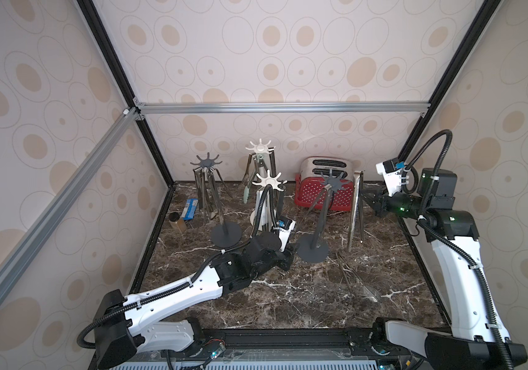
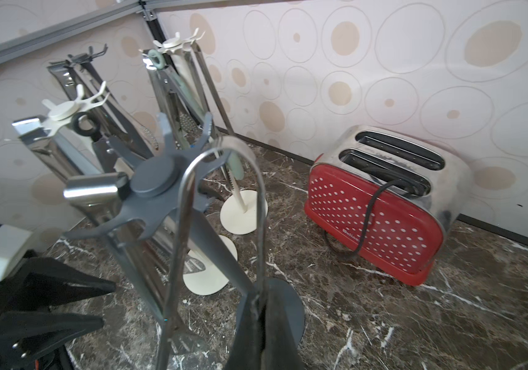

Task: Hang food tongs on kitchen utensil racks
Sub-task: Hang the food tongs on the rack.

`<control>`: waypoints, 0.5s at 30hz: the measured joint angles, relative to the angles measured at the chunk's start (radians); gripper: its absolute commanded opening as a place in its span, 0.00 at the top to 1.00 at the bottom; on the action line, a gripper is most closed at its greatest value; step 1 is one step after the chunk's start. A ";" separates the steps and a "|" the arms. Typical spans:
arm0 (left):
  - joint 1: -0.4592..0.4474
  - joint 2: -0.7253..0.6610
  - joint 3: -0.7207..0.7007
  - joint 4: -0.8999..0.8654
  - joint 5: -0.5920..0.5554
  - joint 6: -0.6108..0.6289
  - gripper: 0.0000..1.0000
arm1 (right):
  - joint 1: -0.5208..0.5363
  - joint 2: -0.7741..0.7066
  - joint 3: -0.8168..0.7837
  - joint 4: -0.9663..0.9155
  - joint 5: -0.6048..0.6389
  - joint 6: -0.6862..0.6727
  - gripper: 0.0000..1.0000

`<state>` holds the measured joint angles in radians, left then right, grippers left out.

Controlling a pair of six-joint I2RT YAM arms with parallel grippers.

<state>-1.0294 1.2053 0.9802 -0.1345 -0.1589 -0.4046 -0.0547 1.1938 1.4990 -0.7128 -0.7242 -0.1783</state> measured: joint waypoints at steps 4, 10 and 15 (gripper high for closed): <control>0.000 0.000 0.000 0.000 0.000 0.000 0.62 | 0.011 0.000 0.019 -0.014 -0.039 -0.017 1.00; 0.000 0.002 0.000 0.000 0.002 -0.001 0.63 | 0.022 -0.002 0.024 -0.029 -0.060 -0.031 1.00; 0.000 0.003 0.000 0.001 0.005 -0.001 0.63 | 0.037 -0.002 0.024 -0.035 -0.055 -0.039 1.00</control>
<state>-1.0294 1.2083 0.9802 -0.1333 -0.1535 -0.4057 -0.0177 1.1919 1.5230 -0.7483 -0.7792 -0.2176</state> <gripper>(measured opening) 0.373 0.046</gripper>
